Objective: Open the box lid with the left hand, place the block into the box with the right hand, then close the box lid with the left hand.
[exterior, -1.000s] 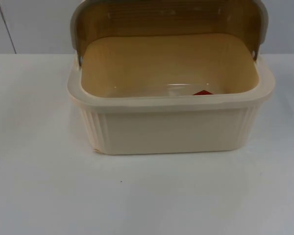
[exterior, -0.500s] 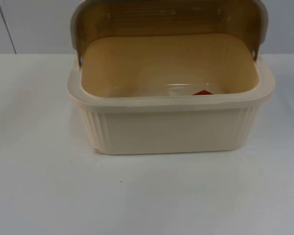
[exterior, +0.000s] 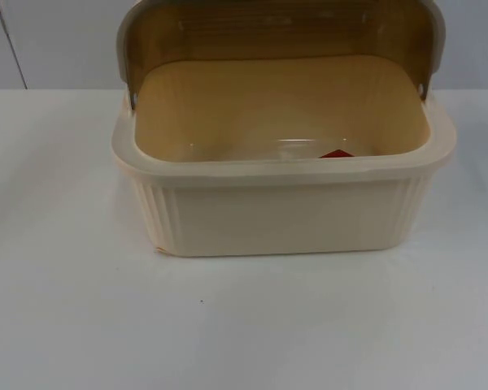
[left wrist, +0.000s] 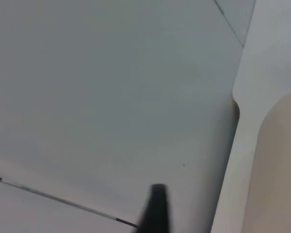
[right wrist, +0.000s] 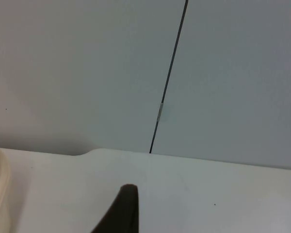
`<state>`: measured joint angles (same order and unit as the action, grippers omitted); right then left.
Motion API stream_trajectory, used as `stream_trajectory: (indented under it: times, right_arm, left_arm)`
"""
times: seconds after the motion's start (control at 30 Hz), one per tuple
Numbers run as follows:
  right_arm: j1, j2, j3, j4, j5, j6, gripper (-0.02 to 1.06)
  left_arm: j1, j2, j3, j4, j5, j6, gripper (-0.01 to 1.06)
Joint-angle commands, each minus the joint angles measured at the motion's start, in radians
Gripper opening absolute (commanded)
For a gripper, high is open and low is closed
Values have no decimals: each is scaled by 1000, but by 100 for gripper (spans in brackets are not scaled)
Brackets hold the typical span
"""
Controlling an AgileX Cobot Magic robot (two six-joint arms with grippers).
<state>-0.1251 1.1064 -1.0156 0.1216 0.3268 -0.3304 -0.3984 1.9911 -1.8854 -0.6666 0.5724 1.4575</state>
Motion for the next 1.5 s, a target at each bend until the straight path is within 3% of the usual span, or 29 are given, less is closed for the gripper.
stream_trajectory:
  times: [0.0, 0.1, 0.3, 0.47, 0.57, 0.9, 1.23, 1.47]
  right_arm:
    - [-6, -6, 0, 0, -6, 2, 93]
    - [-6, -6, 0, 0, -6, 2, 93]
    - [-6, -6, 0, 1, -10, 2, 93]
    - [-6, -6, 0, 1, -10, 2, 93]
    - [-6, -6, 0, 1, -10, 2, 93]
    - [-6, -6, 0, 2, -16, 2, 93]
    - [-6, -6, 0, 14, -20, 2, 93]
    - [-6, -6, 0, 14, -24, 2, 93]
  left_arm:
    - [4, -4, -5, -25, -11, -9, 52]
    - [4, -4, -5, -25, -11, -9, 0]
    - [4, -2, -5, -25, -4, -4, 0]
    - [4, 0, -5, -156, -118, -45, 0]
    - [4, 3, -5, -155, -141, -40, 0]
    - [4, 17, -4, -153, 45, 82, 0]
    - [4, 66, -4, 5, 110, -108, 0]
    - [4, 66, -4, 66, 156, -158, 0]
